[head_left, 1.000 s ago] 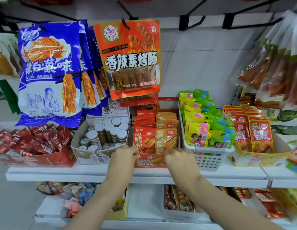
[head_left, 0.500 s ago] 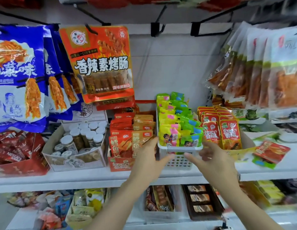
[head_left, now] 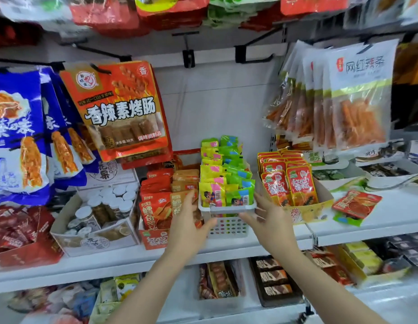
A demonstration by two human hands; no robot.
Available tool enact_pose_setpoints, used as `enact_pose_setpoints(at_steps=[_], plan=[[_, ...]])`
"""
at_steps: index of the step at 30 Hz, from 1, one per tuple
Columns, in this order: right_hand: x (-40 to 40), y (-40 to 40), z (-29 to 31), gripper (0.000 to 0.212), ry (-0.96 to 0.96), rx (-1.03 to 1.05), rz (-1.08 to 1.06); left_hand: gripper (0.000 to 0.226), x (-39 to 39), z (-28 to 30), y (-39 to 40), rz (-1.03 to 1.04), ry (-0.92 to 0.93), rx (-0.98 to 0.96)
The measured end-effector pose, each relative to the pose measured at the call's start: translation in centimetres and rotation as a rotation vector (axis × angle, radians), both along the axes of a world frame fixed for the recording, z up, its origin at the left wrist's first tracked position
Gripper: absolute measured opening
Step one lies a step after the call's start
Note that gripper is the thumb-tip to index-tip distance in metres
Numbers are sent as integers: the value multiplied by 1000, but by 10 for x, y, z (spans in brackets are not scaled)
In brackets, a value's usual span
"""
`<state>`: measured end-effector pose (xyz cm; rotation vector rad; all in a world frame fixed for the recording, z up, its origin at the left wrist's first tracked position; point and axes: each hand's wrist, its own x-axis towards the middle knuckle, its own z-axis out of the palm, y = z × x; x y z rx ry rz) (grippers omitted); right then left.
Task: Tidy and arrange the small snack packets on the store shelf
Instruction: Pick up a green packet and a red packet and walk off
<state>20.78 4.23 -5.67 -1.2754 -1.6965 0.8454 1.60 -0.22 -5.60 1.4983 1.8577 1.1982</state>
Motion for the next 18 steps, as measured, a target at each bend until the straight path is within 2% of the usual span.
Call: enact_pose_setpoints(at_steps=[2,4,6,8,9,11,14,18], plan=[[11,-15,-2,70,-85,-14,31,80,-14,1,-14,26,331,-57],[25,-34,-3,72,-216,-17,85,81,-26,3,-30,-25,660,-258],[41,-51,0,72,-288,-36,121,87,-28,8,-44,-113,814,-480],[60,-63,9,68,-329,-53,102,88,-18,18,-53,-150,805,-542],[70,-68,15,66,-340,-59,76,83,-9,24,-55,-169,802,-508],[89,-74,25,62,-356,-91,23,62,14,37,-56,-239,802,-397],[124,-77,34,52,-325,-190,-60,37,64,54,-48,-379,680,-294],[189,-59,32,36,-314,-290,-214,37,139,62,-13,-498,566,-240]])
